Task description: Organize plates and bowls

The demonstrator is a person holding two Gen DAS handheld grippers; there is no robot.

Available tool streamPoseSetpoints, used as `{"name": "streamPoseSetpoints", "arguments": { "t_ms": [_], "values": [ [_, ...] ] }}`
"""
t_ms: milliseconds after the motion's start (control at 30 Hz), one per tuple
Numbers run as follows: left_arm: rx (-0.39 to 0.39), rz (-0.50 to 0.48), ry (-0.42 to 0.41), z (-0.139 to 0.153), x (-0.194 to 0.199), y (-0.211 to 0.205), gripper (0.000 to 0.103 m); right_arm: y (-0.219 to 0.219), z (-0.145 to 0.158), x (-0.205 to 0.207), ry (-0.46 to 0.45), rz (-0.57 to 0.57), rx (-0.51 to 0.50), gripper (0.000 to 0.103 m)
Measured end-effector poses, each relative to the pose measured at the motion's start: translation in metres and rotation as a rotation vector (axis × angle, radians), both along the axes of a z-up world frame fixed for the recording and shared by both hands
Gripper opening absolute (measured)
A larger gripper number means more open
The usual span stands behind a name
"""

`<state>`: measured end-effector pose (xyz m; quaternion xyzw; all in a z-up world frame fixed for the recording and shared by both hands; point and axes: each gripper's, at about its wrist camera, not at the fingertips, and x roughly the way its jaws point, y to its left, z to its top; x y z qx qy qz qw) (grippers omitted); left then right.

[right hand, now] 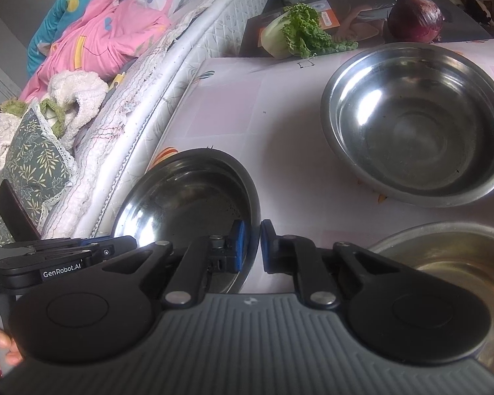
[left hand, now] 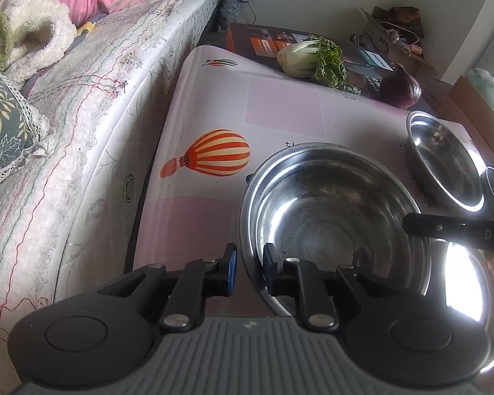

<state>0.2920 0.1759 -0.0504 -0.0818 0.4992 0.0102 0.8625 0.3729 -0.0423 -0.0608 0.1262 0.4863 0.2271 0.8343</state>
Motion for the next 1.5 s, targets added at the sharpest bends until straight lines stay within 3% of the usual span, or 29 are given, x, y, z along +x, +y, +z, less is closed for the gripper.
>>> {"name": "streamPoseSetpoints", "arguments": {
  "t_ms": [600,1500],
  "values": [
    [0.075,-0.002,-0.04,0.012,-0.005,-0.01,0.017,0.003,0.008,-0.004,-0.027,0.004,-0.006,0.01],
    [0.104,-0.006,-0.125,0.047,-0.027,-0.02,0.017,-0.013,0.04,-0.023,-0.078,-0.004,0.03,0.01]
  ]
}}
